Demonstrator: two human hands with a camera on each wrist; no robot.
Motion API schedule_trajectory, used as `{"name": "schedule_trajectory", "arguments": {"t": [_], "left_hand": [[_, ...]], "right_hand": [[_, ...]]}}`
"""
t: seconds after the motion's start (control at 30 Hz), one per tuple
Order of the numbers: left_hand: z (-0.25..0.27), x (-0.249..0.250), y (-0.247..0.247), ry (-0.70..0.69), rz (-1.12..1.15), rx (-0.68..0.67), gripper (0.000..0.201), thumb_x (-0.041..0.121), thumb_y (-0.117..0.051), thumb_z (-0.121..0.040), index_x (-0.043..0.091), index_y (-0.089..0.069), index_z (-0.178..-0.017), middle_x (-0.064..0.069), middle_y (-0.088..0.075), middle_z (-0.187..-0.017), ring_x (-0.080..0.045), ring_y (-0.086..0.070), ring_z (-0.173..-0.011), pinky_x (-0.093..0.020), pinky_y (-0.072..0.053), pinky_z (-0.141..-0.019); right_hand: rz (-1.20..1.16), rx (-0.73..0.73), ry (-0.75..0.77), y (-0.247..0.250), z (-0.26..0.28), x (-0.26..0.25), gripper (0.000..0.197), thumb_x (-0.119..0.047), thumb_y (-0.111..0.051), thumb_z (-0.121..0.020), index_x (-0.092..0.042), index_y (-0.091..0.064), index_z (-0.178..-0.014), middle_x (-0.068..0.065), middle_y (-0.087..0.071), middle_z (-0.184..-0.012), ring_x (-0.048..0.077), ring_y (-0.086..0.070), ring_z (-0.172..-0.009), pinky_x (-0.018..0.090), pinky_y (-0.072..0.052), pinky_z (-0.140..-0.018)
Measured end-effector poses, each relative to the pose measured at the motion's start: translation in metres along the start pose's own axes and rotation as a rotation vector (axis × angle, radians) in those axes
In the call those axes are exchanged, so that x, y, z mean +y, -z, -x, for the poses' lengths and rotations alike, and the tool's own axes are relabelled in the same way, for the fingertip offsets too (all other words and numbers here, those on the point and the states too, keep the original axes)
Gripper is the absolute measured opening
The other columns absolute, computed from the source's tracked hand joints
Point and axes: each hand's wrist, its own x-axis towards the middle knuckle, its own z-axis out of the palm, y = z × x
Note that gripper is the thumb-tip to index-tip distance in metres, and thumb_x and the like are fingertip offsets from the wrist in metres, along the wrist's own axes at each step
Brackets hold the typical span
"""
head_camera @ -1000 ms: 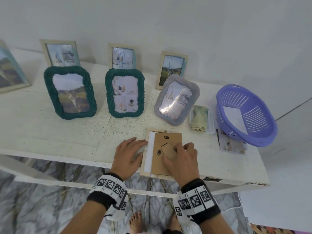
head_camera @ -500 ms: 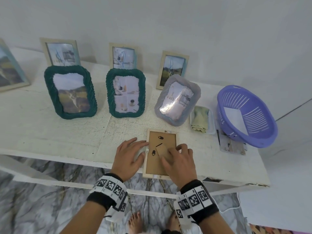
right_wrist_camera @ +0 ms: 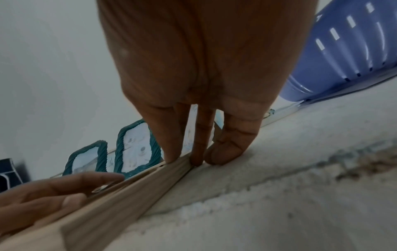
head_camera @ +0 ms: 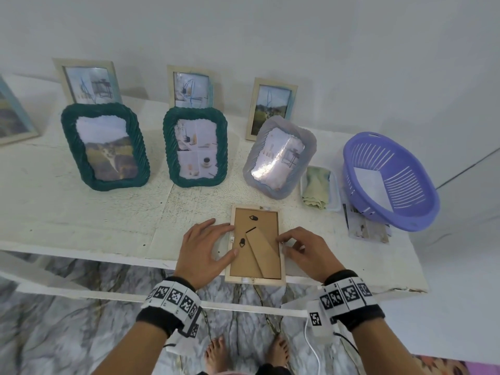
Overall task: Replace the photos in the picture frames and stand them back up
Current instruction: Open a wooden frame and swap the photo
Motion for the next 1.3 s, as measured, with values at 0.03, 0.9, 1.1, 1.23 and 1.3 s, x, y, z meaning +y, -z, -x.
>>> {"name": "schedule_trajectory", "arguments": {"t": [0.03, 0.9, 1.1, 1.23, 1.3], "left_hand": [[0.0, 0.001, 0.001, -0.002, 0.001, -0.003, 0.056, 0.066, -0.047, -0.081, 0.04, -0.053, -0.13, 0.02, -0.054, -0.131, -0.006, -0.03, -0.136, -0.029, -0.018, -0.108], [0.0, -0.004, -0.004, -0.033, 0.011, -0.017, 0.035, 0.06, -0.047, -0.085, 0.048, -0.06, -0.115, 0.024, -0.05, -0.128, -0.006, -0.027, -0.137, -0.037, -0.017, -0.112], [0.0, -0.004, -0.003, -0.029, 0.011, -0.028, 0.036, 0.061, -0.045, -0.085, 0.048, -0.058, -0.115, 0.021, -0.052, -0.129, -0.006, -0.027, -0.139, -0.04, -0.016, -0.114], [0.0, -0.003, -0.002, -0.025, 0.017, -0.026, 0.043, 0.061, -0.045, -0.085, 0.044, -0.052, -0.124, 0.027, -0.047, -0.127, -0.003, -0.025, -0.138, -0.036, -0.015, -0.115], [0.0, -0.004, -0.002, -0.027, 0.017, -0.024, 0.043, 0.061, -0.045, -0.085, 0.045, -0.051, -0.125, 0.028, -0.046, -0.127, 0.0, -0.024, -0.137, -0.035, -0.014, -0.114]], "right_hand": [[0.003, -0.02, 0.005, 0.001, -0.002, 0.002, 0.025, -0.01, -0.066, -0.087, -0.034, -0.065, -0.096, -0.01, -0.061, -0.099, 0.003, -0.053, -0.07, 0.009, -0.042, -0.07], [0.244, 0.075, 0.099, -0.017, -0.015, 0.004, 0.016, -0.028, -0.061, -0.091, -0.017, -0.049, -0.086, -0.01, -0.047, -0.083, 0.002, -0.041, -0.068, 0.015, -0.033, -0.061], [0.294, 0.016, 0.061, -0.009, -0.022, -0.006, 0.016, -0.031, -0.06, -0.09, -0.019, -0.05, -0.091, -0.004, -0.053, -0.089, 0.006, -0.046, -0.071, 0.024, -0.038, -0.066], [0.381, 0.139, 0.051, -0.007, -0.035, -0.02, 0.029, -0.028, -0.053, -0.093, -0.019, -0.054, -0.12, 0.002, -0.052, -0.106, 0.019, -0.049, -0.095, 0.035, -0.048, -0.079], [0.397, 0.106, 0.047, -0.007, -0.045, -0.026, 0.041, -0.021, -0.049, -0.093, -0.017, -0.049, -0.134, 0.007, -0.05, -0.114, 0.024, -0.047, -0.102, 0.039, -0.047, -0.085]]}}
